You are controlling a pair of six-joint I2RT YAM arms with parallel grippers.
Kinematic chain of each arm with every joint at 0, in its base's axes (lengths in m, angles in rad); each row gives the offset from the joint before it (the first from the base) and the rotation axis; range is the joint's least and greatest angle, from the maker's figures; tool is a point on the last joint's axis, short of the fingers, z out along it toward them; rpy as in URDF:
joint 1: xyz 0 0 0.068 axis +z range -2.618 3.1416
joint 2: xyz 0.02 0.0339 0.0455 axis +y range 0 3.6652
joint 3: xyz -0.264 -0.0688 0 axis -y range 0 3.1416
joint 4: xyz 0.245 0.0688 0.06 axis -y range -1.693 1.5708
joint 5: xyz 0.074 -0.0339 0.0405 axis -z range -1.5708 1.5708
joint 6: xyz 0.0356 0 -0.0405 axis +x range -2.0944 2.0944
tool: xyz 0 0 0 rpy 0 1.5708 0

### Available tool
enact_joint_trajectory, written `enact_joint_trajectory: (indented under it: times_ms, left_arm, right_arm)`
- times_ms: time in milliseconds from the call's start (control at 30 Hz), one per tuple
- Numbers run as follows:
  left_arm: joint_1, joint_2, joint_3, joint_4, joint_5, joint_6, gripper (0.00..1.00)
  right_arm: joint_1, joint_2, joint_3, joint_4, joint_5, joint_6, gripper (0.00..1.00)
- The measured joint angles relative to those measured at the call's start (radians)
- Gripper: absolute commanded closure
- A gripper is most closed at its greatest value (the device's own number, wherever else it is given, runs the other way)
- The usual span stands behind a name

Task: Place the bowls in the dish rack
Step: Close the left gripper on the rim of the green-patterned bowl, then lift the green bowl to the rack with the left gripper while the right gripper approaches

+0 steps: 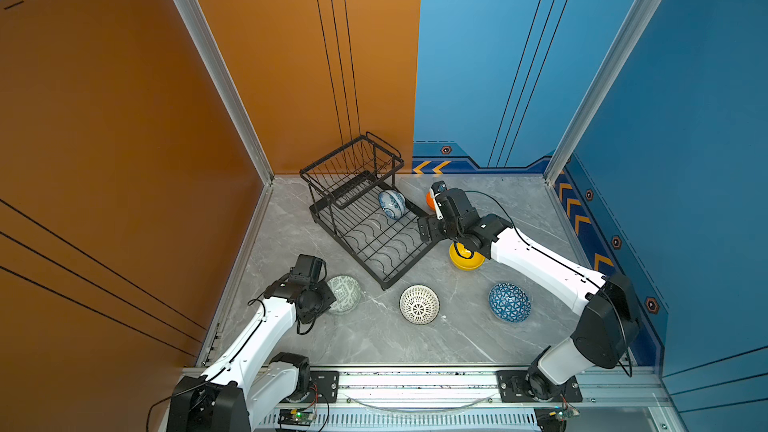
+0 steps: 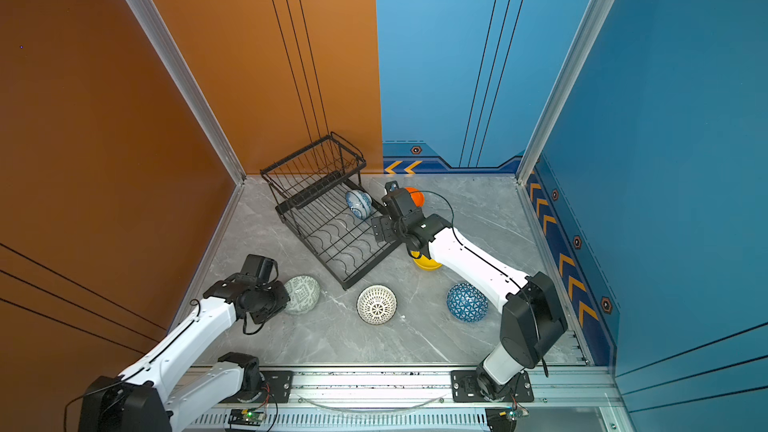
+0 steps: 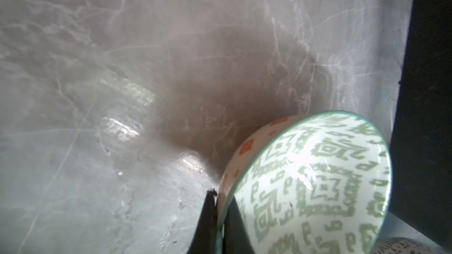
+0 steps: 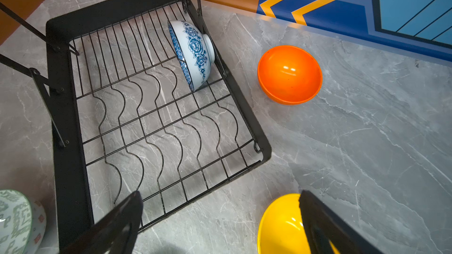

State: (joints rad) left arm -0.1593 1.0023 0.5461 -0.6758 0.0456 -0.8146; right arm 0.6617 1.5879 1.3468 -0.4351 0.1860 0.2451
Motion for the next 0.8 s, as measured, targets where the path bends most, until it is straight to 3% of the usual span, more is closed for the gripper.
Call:
enact_joint_trajectory:
  times_ms: [167, 467, 600, 800]
  left_arm:
    - [0.048, -0.021, -0.008, 0.013, 0.026, -0.002, 1.0]
    - [0.113, -0.242, 0.026, 0.085, 0.106, -0.076, 1.0]
    - [0.044, -0.26, 0.087, 0.154, 0.113, -0.132, 1.0]
    - [-0.179, -0.206, 0.094, 0.341, 0.042, -0.19, 1.0]
  right_arm:
    - [0.003, 0.0, 0.0, 0.0, -0.004, 0.001, 0.0]
    - [0.018, 0.002, 0.023, -0.021, -0.034, 0.055, 0.0]
    - [0.024, 0.002, 0.07, -0.043, -0.039, 0.096, 0.01]
    - [0.027, -0.012, 0.122, -0.064, -0.102, 0.148, 0.08]
